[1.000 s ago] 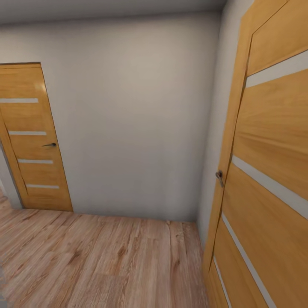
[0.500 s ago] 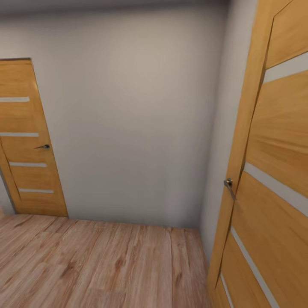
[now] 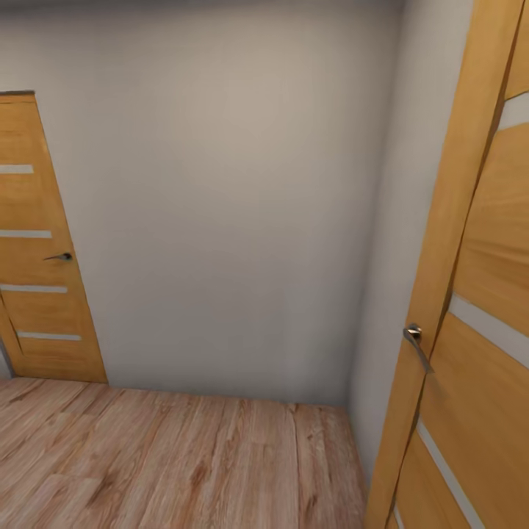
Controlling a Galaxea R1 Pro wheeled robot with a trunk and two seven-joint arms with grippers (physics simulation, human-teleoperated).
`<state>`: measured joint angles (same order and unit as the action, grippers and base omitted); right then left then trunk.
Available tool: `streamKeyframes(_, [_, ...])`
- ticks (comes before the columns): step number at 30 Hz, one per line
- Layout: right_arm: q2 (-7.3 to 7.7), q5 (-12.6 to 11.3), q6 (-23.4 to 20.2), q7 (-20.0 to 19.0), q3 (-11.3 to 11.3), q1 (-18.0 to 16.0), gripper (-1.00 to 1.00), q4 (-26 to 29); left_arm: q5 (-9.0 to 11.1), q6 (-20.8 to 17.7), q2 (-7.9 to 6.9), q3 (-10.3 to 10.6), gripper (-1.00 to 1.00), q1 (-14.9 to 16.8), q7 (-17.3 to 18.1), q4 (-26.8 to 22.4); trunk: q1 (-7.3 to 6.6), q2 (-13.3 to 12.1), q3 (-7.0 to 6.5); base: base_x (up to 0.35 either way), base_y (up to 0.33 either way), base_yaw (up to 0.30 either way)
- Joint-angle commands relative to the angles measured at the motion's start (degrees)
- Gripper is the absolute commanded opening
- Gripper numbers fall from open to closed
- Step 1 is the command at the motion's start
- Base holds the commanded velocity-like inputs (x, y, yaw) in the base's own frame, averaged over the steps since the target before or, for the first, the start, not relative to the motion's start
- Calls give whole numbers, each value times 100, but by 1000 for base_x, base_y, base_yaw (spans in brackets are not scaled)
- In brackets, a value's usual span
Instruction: Move the two storage containers from the living room to the garage. In the garage, place one container on the floor and stack the other container on top of it (either order is fine).
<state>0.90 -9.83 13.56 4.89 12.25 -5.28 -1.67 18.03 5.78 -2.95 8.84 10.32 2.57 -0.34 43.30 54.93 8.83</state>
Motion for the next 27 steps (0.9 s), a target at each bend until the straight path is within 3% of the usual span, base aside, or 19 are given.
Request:
streamKeyframes(1, [-5,-54,33,3,50,-8,100,-18,60,19,1,47,100,5,24,9,4,5,8,322,0,0])
streamKeyframes(27, [-21,-78,43,27,41,-8,100,-18,68,10,-4,47,100,5,24,8,4,5,8,322,0,1])
